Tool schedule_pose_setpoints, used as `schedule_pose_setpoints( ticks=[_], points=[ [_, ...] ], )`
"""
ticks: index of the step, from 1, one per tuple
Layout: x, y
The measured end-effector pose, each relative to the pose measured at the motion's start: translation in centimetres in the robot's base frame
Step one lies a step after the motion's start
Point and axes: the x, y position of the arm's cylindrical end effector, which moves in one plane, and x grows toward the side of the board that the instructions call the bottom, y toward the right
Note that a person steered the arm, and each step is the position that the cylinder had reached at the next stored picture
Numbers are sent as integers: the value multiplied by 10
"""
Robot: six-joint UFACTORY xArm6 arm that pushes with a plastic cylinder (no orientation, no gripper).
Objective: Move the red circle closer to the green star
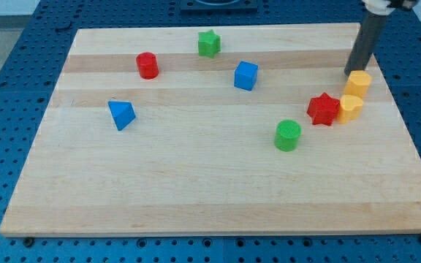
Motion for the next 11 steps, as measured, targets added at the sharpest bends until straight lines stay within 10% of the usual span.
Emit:
schedule_pose_setpoints(
  ticks=[3, 7, 11],
  points=[
    [10, 0],
    [-154, -104],
    [-109, -446]
  ],
)
